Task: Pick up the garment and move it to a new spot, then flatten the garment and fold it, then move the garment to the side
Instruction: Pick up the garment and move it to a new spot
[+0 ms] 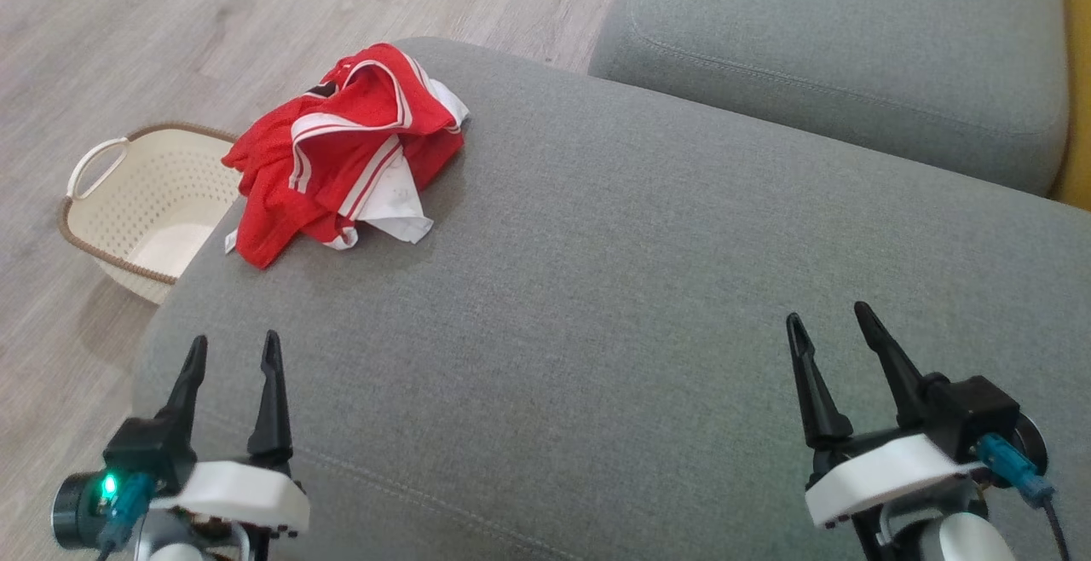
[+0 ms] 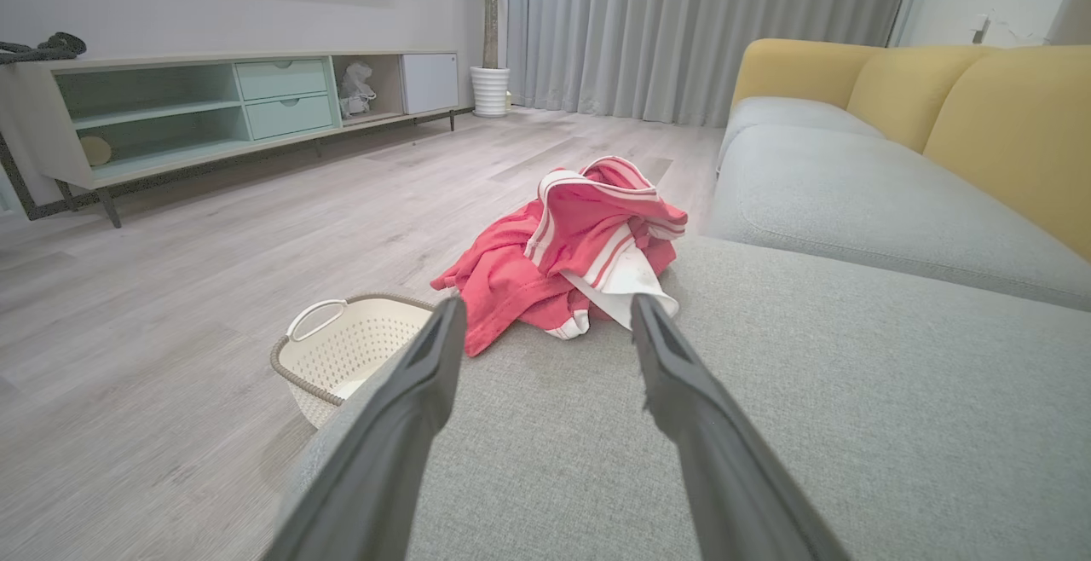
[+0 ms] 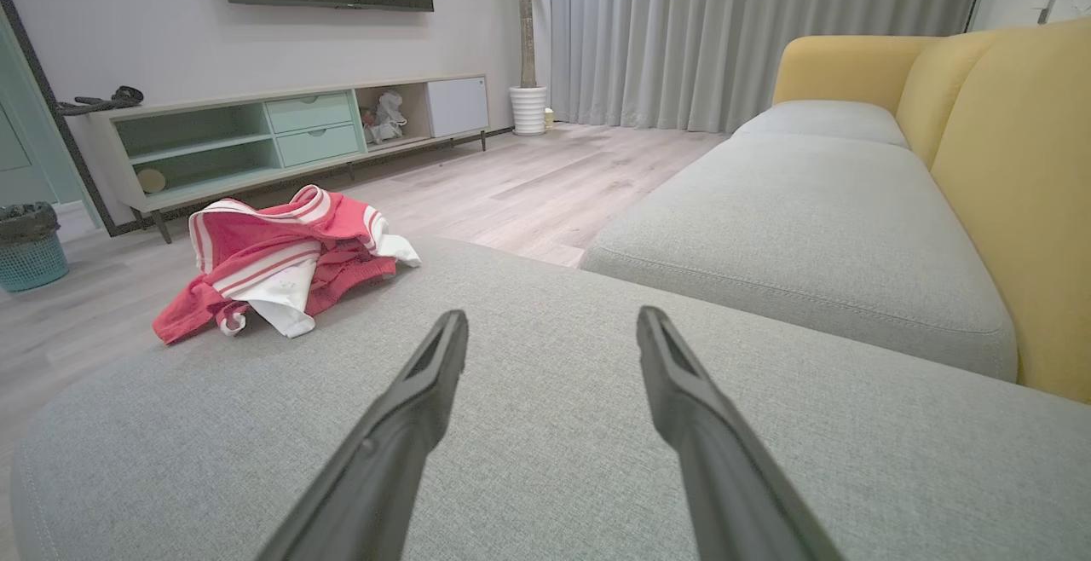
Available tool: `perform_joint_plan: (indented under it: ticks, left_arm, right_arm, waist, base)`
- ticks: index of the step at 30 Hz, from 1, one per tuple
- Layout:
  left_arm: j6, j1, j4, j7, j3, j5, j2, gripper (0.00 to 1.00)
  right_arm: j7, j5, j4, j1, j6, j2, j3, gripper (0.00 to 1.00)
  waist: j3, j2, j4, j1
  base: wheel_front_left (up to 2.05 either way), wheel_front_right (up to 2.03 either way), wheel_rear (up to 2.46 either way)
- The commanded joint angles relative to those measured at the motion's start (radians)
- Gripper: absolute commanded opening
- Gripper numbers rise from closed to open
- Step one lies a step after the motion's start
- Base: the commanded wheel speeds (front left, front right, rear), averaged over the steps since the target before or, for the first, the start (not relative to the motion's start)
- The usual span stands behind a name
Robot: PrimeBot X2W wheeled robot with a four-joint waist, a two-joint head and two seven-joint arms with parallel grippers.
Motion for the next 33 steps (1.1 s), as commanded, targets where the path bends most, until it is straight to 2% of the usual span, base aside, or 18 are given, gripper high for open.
perform_joint_plan:
  ticks: [1,12,17,24,25,29,33]
  left_arm:
    - [0.004,-0.048,-0.034,0.002,0.034,-0.012,0.021,1.00]
    - [0.011,-0.076,-0.011,-0.001,0.037,-0.019,0.028,1.00]
    - [-0.006,-0.166,0.027,-0.006,0.053,-0.044,0.031,1.00]
    - [-0.081,-0.408,0.247,-0.011,0.089,-0.085,0.086,1.00]
    - [-0.081,-0.408,0.247,-0.011,0.089,-0.085,0.086,1.00]
    - [-0.127,-0.553,0.427,-0.012,0.099,-0.100,0.126,1.00]
    - [-0.150,-0.674,0.614,-0.013,0.120,-0.120,0.169,1.00]
  right_arm:
    - [-0.002,0.010,-0.032,-0.029,0.008,-0.005,0.025,1.00]
    - [0.011,0.019,-0.044,-0.037,0.008,-0.005,0.028,1.00]
    - [0.053,0.016,-0.094,-0.066,0.008,-0.007,0.024,1.00]
    - [0.111,0.031,-0.168,-0.146,0.008,-0.057,0.057,1.00]
    - [0.111,0.031,-0.168,-0.146,0.008,-0.057,0.057,1.00]
    - [0.123,0.051,-0.178,-0.174,0.008,-0.068,0.055,1.00]
    - [0.122,0.054,-0.179,-0.198,0.008,-0.076,0.057,1.00]
  waist:
    - [0.000,0.0000,0.000,0.0000]
    - [0.030,0.0000,-0.021,0.0000]
    - [0.130,0.0000,-0.063,0.0000]
    - [0.295,0.0000,-0.137,0.0000]
    - [0.295,0.0000,-0.137,0.0000]
    - [0.352,0.0000,-0.172,0.0000]
    - [0.386,0.0000,-0.203,0.0000]
  base:
    - [0.00,0.00,0.00]
    - [0.00,0.00,0.00]
    - [0.00,0.00,0.00]
    - [0.00,0.00,0.00]
    - [0.00,0.00,0.00]
    - [0.00,0.00,0.00]
    - [0.00,0.00,0.00]
